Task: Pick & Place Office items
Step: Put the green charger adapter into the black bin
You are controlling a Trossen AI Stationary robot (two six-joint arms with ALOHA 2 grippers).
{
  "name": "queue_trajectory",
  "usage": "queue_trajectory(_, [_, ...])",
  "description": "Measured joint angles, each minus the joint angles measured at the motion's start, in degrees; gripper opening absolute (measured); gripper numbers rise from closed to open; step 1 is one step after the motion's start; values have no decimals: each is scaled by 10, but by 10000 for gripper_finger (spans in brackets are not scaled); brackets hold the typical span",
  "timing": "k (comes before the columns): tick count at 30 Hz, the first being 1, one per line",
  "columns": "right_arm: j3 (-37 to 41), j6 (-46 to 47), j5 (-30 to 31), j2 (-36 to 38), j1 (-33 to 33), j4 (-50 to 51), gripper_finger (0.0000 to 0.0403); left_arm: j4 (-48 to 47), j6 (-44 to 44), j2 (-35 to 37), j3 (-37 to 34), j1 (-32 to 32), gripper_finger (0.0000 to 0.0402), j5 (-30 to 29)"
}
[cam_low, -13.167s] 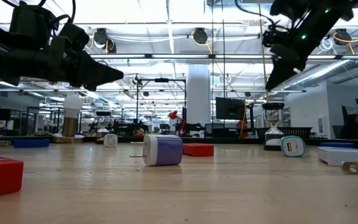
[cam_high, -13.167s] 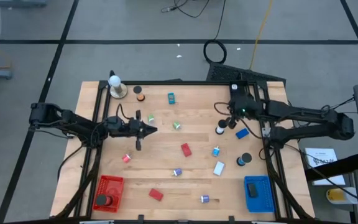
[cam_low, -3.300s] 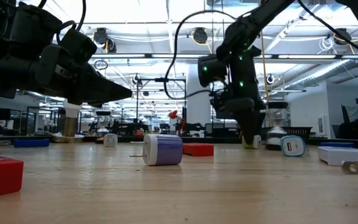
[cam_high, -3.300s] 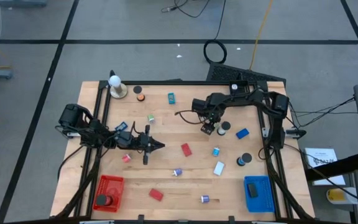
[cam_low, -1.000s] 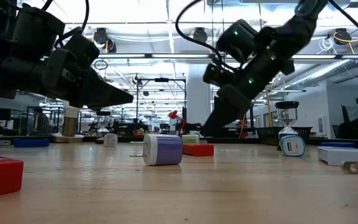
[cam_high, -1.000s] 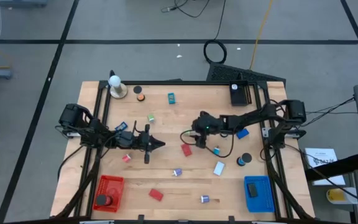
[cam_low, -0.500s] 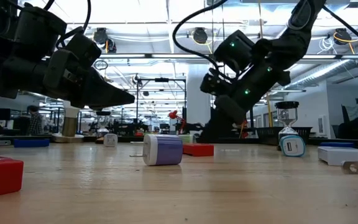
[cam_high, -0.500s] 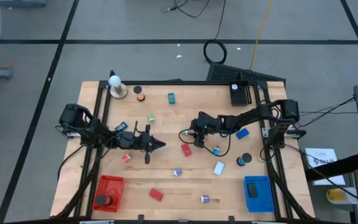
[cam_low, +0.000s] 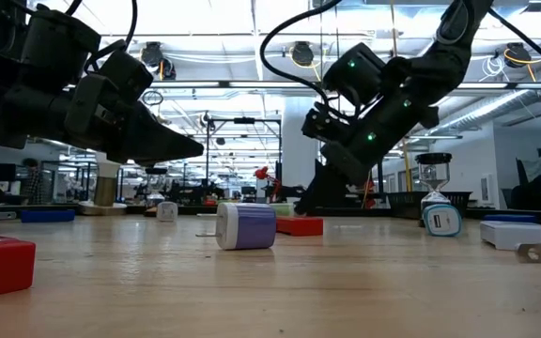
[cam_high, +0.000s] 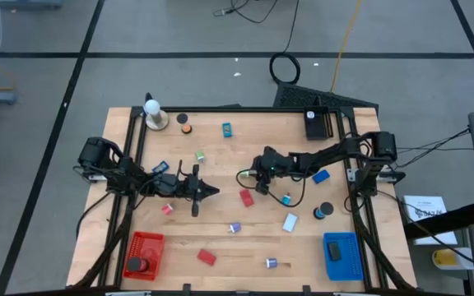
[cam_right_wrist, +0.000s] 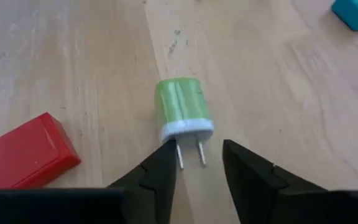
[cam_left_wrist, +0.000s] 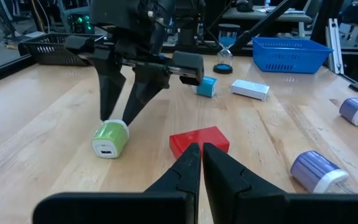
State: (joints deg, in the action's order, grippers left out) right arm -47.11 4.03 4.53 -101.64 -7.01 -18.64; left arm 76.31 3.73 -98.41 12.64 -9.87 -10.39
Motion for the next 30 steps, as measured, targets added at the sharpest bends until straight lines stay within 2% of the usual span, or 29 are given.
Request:
queue_trajectory(8, [0,16,-3,7,8,-15,236,-3,0,0,0,0,26,0])
queue_trajectory(11, [0,21,-3,-12,7,-52,259,-3,0,0,0,0,26,0])
queue_trajectory(14, [1,24,-31,-31,7,-95,266,-3,0,0,0,0,26,0])
queue_trajectory(21, [0,24,-29,-69,7,-108,240,-3,0,0,0,0,26,0])
queue_trajectory(30, [0,11,-1,-69,7,-117,148,-3,-1,0,0,0,26,0])
